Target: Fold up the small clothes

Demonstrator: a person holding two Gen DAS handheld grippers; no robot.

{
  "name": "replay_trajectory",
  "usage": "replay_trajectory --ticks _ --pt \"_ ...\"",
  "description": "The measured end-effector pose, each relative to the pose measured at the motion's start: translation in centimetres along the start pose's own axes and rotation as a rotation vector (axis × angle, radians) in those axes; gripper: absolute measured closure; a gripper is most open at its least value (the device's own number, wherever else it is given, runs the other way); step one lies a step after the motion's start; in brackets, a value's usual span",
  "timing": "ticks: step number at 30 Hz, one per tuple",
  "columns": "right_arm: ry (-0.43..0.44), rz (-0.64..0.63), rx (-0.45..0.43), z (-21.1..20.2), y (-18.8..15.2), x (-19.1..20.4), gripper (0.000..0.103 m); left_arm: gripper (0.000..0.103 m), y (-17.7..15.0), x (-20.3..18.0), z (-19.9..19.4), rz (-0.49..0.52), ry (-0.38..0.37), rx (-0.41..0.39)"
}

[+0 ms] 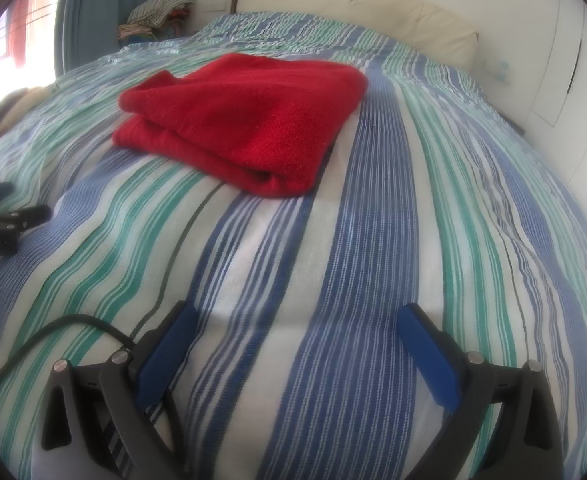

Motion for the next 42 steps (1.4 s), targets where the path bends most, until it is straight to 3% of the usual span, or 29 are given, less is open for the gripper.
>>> replay_trajectory --ticks 18,21,24,27,31,33,35,38,39,40,41,42 --pt "0.0 0.0 0.0 0.0 0.0 0.0 0.003 0.0 0.1 0.1 -0.4 -0.002 -0.008 -0.003" --pt "0.014 0.02 -0.011 -0.6 0.1 -0.3 0.003 0.001 1.5 1.4 -2.1 -0.02 -0.161 0.026" --pt "0.173 0.143 -0.044 -2.3 1.3 -3.0 0.004 0.001 5.2 3.6 -3.5 -0.162 -0.411 -0.023" --pt "0.283 0.289 -0.142 -3.8 5.1 -7.5 0.004 0.001 10.5 3.7 -1.7 -0.28 -0.539 0.002" --pt "0.396 0.433 -0.213 -1.8 11.8 -12.3 0.004 0.001 15.8 0.4 3.7 -0.344 -0.594 0.101" --pt "0.488 0.498 -0.167 1.4 14.6 -13.2 0.005 0.001 17.0 -1.8 6.8 -0.324 -0.6 0.185" --pt "0.584 0.554 -0.106 5.3 16.2 -13.3 0.01 0.001 17.4 -3.1 9.5 -0.333 -0.56 0.253" --pt "0.677 0.618 0.016 11.4 16.9 -12.3 0.018 0.002 17.4 -4.1 10.0 -0.324 -0.533 0.228" --pt "0.68 0.637 0.065 13.4 16.5 -11.9 0.025 0.006 17.5 -4.7 9.6 -0.29 -0.54 0.208" --pt "0.657 0.642 0.083 14.7 16.3 -11.3 0.04 0.038 17.4 -5.5 9.1 -0.242 -0.555 0.194" --pt "0.625 0.617 0.067 15.1 16.3 -10.7 0.048 0.081 17.4 -6.5 8.8 -0.188 -0.577 0.193" --pt "0.589 0.571 0.044 14.9 16.7 -9.9 0.06 0.08 17.4 -7.1 8.6 -0.161 -0.571 0.198"
Point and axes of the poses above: each gripper's, at about its wrist camera, not at the fingertips, and z roughly the way its jaws point, x to its left, y to its top, the point moved 1 cm from there along z, roughly the way its jaws point, and after that the axes turned 5 degrees about y, right-handed, at the moved point
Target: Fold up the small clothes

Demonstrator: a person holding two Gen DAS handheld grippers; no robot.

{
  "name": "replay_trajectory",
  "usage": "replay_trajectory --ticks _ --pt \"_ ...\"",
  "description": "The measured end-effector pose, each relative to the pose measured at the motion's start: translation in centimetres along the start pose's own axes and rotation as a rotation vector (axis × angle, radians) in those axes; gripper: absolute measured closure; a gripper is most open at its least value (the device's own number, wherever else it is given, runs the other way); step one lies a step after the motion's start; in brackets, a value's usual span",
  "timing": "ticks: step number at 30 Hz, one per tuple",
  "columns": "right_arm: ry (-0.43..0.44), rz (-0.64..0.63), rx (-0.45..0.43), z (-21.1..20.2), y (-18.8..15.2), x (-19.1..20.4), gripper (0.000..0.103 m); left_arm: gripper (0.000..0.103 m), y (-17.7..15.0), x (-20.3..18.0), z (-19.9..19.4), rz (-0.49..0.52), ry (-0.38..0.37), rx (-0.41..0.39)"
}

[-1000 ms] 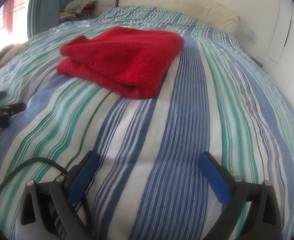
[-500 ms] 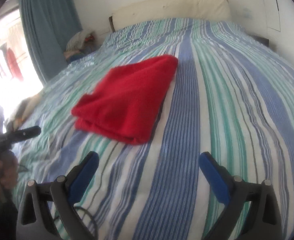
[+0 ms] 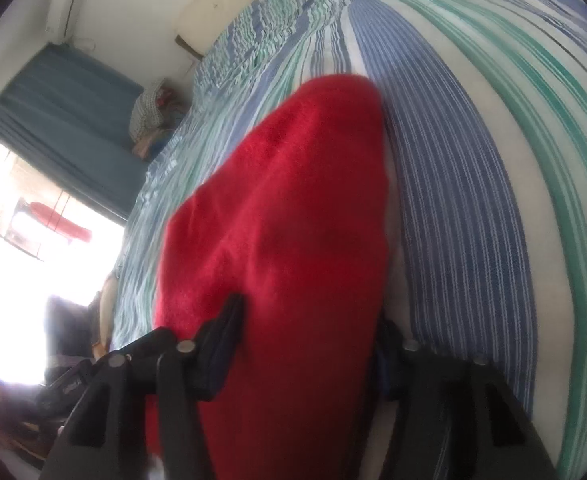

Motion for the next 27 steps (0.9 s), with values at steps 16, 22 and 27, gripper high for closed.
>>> replay_trajectory --ticks 16,22,27 --pt "-0.048 -0.436 -0.231 -10.2 3.4 16.8 0.066 0.049 3.2 -3.1 -13.8 0.098 -0.017 -0.21" --pt "-0.236 -0.423 -0.092 -10.0 -2.0 11.5 0.019 0.026 -6.3 1.1 -11.0 0.125 0.273 -0.169" --pt "-0.379 -0.486 0.001 -12.7 -10.5 8.2 0.019 0.006 -12.9 -0.1 -13.1 0.146 0.373 -0.247"
Point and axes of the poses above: each gripper's, at about its wrist camera, not at the fingertips, and z roughly the way its jaws point, x to its left, y to its top, the point moved 1 cm from there along z, roughly the way its jaws point, and after that the axes turned 5 degrees about y, right-handed, at the moved point
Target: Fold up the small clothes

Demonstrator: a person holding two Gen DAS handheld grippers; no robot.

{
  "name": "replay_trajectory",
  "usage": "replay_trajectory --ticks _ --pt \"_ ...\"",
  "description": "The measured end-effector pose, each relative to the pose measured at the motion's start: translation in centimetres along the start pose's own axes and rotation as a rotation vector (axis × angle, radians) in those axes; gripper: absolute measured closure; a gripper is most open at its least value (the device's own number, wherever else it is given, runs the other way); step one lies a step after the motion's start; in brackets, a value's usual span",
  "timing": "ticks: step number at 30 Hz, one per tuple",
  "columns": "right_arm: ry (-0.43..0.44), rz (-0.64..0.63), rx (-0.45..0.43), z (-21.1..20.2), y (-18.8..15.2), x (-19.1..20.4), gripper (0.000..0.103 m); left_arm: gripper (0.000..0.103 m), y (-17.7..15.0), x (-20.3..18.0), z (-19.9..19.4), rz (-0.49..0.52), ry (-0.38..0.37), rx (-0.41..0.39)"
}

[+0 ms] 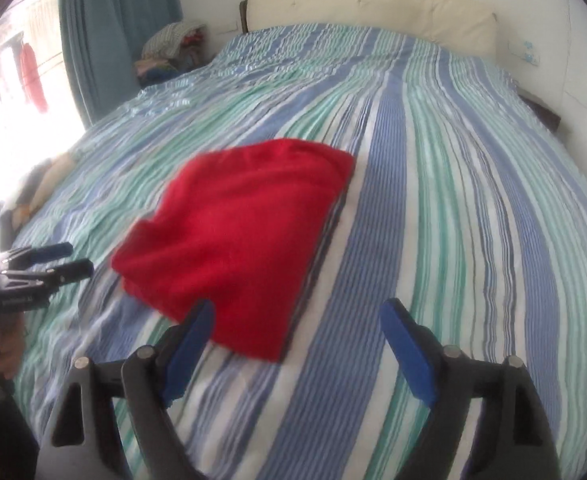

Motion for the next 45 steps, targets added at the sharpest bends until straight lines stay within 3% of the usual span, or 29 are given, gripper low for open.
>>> replay_trajectory --ticks 3,8,15,21,25,28,34,39,45 --pt "-0.02 0.008 0.016 -1.9 -3.8 0.7 0.014 0.004 -0.8 -1.9 -2.8 0.061 0.099 -0.064" --pt "-0.074 0.007 -0.029 -5.9 -6.6 2.7 0.011 0.003 -0.9 -2.3 -6.2 0.032 0.12 -0.105" --pt "-0.108 -0.083 -0.114 -11.6 -6.8 5.4 0.004 0.003 -1.4 -2.2 -10.1 0.03 0.178 -0.146" --pt "-0.196 -0.183 -0.028 -14.4 -7.0 4.5 0.003 0.003 -1.9 -2.5 -12.5 0.045 0.219 -0.15" --pt "-0.256 -0.226 -0.076 -19.2 -5.4 5.1 0.002 0.003 -2.0 -2.5 -13.3 0.022 0.227 -0.113" --pt "-0.229 -0.2 -0.101 -21.2 -4.9 6.4 0.001 0.003 -2.2 -2.7 -14.0 0.015 0.21 -0.121" --pt "-0.056 -0.086 -0.069 -18.0 -6.2 9.4 0.001 0.003 -2.7 -3.3 -14.3 0.027 0.193 -0.109" --pt "-0.033 -0.014 -0.004 -13.9 -7.3 10.2 0.001 0.003 -2.9 -3.2 -14.3 0.048 0.215 -0.117" --pt "-0.039 0.064 -0.027 -14.6 -6.5 9.4 0.001 0.003 -3.0 -3.1 -14.3 0.03 0.191 -0.104"
Point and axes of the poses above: each gripper's, at about its wrist camera, not at the fingertips, and z roughly the way its jaws point, x to its left, y to its top, the point moved 1 cm from there along z, roughly the way its jaws point, and after that the axes turned 5 degrees about y, right-handed, at the moved point
